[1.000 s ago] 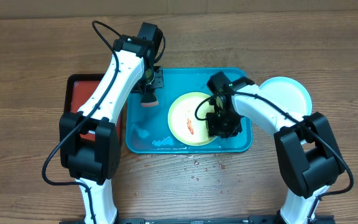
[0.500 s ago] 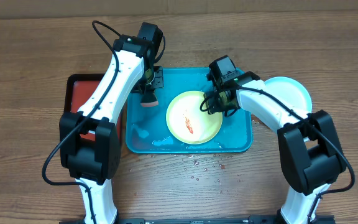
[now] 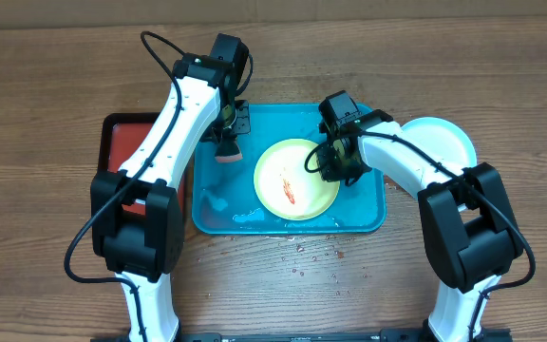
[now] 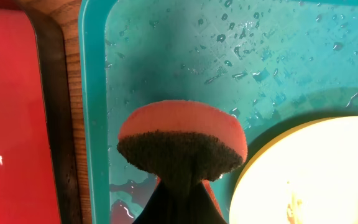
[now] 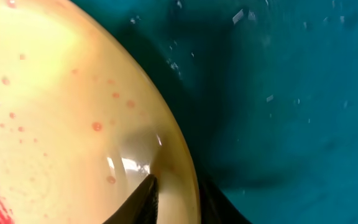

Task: Clean dirty plates on tray and stack at the side
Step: 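Bring the sponge in the left gripper down onto the yellow-green plate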

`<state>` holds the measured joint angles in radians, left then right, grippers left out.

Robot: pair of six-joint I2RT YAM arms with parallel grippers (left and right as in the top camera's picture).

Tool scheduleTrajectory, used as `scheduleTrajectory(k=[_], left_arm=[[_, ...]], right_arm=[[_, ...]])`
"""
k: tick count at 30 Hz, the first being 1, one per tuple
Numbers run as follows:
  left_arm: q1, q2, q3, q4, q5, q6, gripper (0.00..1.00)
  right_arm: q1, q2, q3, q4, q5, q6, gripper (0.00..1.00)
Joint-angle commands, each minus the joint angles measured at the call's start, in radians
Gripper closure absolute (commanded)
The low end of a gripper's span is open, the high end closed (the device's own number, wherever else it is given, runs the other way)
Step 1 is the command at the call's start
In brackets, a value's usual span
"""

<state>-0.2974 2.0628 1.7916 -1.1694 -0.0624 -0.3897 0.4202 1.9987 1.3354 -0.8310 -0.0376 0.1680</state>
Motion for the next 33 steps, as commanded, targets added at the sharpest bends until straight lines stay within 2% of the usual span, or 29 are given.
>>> scheduleTrajectory(k=[1, 3, 6, 12, 21, 26, 33], left_arm=[[0.003, -0.006, -0.003, 0.004, 0.011, 0.001, 0.96], [0.002, -0.006, -0.003, 0.004, 0.011, 0.0, 0.96], [0.001, -0.006, -0.003, 0.004, 0.012, 0.0, 0.96], [0.001, -0.006, -0.005, 0.004, 0.059, 0.001, 0.96], [-0.043, -0.006, -0.09, 0.091, 0.111, 0.014, 0.96], [-0.08, -0.006, -0.177, 0.185, 0.124, 0.079, 0.96], [-0.108, -0.006, -0.268, 0.294, 0.105, 0.125, 0.96]], right_arm=[[-0.002, 0.023, 0.005, -0.022, -0.06, 0.091, 0.84], [-0.002, 0.023, 0.005, -0.031, -0.108, 0.171, 0.96], [-0.001, 0.023, 0.005, -0.029, -0.174, 0.316, 0.96], [0.001, 0.023, 0.005, -0.002, -0.188, 0.465, 0.96], [0.001, 0.023, -0.018, 0.036, -0.189, 0.517, 0.96], [0.001, 0.023, -0.066, 0.09, -0.204, 0.517, 0.96], [0.002, 0.023, -0.067, 0.101, -0.249, 0.455, 0.96]])
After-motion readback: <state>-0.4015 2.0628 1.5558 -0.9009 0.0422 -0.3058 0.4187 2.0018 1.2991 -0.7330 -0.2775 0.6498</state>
